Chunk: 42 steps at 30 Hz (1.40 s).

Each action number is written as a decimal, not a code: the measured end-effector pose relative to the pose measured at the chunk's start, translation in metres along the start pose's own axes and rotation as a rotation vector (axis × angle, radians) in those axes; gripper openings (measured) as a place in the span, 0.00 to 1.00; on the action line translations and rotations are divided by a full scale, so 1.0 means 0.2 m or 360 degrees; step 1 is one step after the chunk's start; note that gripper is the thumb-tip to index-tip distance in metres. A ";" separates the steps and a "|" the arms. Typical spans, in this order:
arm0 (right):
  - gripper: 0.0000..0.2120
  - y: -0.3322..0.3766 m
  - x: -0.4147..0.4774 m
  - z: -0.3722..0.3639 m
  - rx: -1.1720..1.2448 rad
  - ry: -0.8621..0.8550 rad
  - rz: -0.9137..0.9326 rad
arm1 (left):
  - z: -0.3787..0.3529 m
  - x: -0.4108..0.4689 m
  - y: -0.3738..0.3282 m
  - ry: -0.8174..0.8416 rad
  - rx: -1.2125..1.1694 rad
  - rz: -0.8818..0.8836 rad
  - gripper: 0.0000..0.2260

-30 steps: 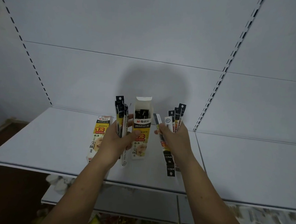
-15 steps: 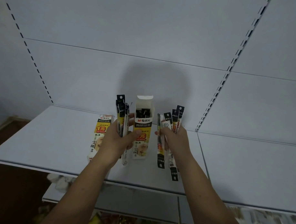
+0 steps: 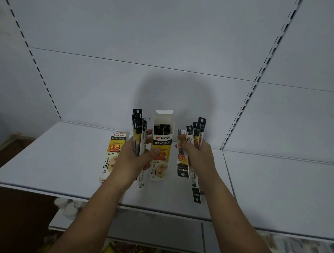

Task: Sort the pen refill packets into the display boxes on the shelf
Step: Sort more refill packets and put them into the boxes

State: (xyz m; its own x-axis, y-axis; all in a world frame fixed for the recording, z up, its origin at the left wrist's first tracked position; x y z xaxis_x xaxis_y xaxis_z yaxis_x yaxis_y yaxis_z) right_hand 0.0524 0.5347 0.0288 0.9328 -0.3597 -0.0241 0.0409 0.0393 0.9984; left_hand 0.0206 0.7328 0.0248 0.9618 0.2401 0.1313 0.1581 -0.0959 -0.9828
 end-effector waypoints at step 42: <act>0.23 0.50 -0.07 0.02 0.0001 -0.0103 0.0592 | 0.02 0.03 0.03 0.0035 0.0010 -0.0038 0.15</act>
State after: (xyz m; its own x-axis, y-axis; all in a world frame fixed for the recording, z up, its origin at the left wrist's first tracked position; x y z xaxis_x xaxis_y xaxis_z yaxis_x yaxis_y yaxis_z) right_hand 0.0413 0.5395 0.1295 0.8592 -0.3791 0.3435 -0.2968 0.1775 0.9383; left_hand 0.0268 0.7371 0.0188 0.9625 0.2208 0.1577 0.1800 -0.0845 -0.9800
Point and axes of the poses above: each hand's wrist, its own x-axis towards the middle knuckle, its own z-axis out of the back of the hand, y = z × x, the point moved 1 cm from there along x, towards the middle knuckle, and after that the axes turned 14 degrees about -y, right-handed, at the moved point
